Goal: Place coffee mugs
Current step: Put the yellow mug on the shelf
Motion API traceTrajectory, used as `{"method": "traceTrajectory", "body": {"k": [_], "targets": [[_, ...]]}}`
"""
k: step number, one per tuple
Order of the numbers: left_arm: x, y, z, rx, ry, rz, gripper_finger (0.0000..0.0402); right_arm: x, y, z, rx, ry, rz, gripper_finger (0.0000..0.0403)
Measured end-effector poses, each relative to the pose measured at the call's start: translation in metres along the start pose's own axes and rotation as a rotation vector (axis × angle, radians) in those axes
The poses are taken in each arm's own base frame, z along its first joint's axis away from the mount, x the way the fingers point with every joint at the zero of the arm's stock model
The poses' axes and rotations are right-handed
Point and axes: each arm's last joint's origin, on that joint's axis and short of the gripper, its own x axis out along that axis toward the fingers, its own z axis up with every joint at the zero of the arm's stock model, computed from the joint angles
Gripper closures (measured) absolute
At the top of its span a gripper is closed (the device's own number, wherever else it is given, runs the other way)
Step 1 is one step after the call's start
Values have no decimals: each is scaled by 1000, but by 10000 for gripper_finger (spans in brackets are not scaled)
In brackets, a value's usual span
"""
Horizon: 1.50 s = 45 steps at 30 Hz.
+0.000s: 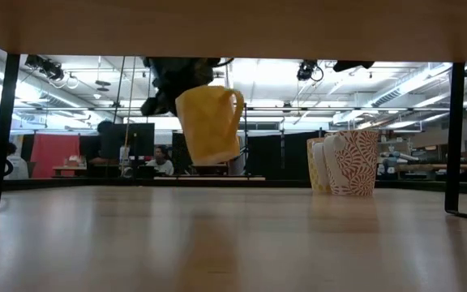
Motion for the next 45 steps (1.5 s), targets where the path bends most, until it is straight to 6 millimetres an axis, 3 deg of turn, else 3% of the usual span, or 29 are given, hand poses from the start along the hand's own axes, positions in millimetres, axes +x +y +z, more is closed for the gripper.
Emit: {"method": "traceTrajectory", "body": {"k": [12,20,33,45], "targets": [[-55,-31,27,63,-35,-26,374,0,0,0,0,-1,0,240],[-87,-54,34,113,-77,-71,374,0,0,0,1,-2,0,240],[-129,-105,20,128,-126,-215,374,0,0,0,1,-1,0,241],[-135,-137,-9,29,-64,-296,374,0,0,0,-1,-1,0,241]]}}
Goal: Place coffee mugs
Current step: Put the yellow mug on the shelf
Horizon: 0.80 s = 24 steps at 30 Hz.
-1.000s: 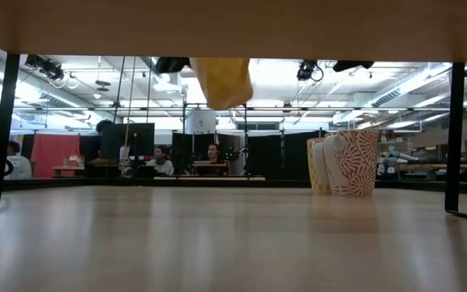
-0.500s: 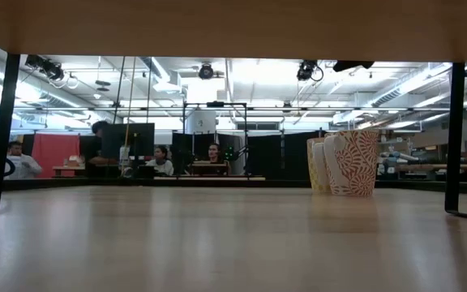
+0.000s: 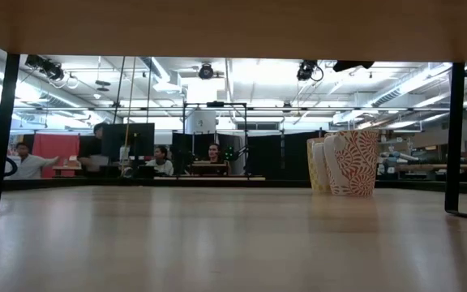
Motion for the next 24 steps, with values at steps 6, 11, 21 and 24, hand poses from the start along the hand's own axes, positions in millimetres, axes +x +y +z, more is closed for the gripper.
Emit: {"method": "traceTrajectory", "body": {"k": [6,11,21,24], "targets": [[2,-15,-11,-32,-1,-50,374,0,0,0,0,0,0,240],[3,-27,-17,-30,-16,-116,374,0,0,0,0,0,0,240],[4,-39,-29,-37,-38,-124,374,0,0,0,0,0,0,240],[4,-41,-32,-43,-56,-110,374,0,0,0,0,0,0,240]]}}
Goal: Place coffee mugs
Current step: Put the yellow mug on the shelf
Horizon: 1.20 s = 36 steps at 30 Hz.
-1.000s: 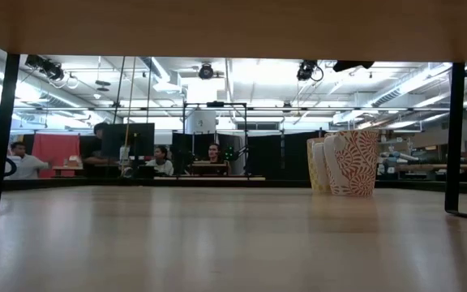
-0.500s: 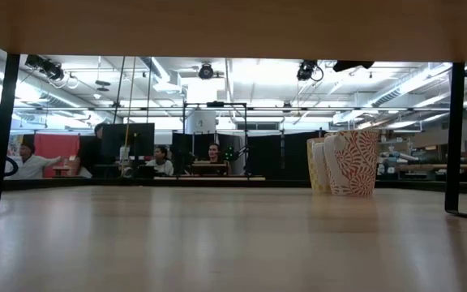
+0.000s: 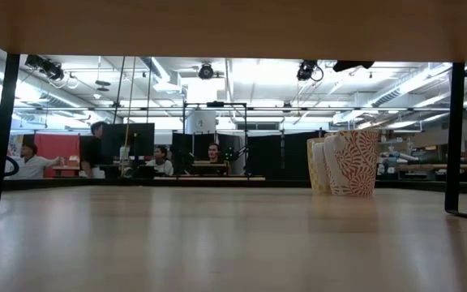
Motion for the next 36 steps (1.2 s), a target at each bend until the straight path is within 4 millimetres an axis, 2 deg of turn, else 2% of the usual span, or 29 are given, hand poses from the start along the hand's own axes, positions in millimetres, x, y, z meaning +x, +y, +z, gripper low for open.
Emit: {"method": "traceTrajectory", "body": {"k": [6,16,36], "targets": [[8,3,-4,-11,-9,67,374,0,0,0,0,0,0,240],[50,13,-11,-62,108,134,374,0,0,0,0,2,0,240],[67,21,-16,-136,158,213,374,0,0,-1,1,6,0,240]]}}
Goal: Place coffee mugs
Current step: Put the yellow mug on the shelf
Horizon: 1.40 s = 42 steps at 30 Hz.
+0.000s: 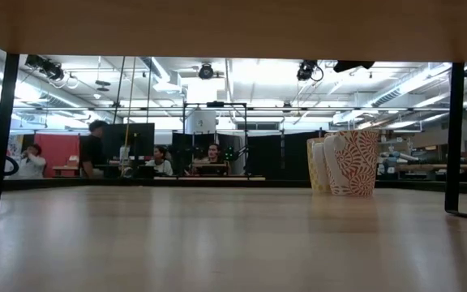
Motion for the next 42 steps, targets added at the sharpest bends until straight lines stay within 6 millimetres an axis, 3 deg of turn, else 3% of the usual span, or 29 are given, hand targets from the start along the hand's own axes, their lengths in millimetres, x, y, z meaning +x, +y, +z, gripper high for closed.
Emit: {"method": "traceTrajectory", "body": {"k": [11,42], "targets": [[13,2,0,-4,24,37,370,0,0,0,0,0,0,240],[23,1,-1,2,36,35,368,0,0,0,0,1,0,240]]}}
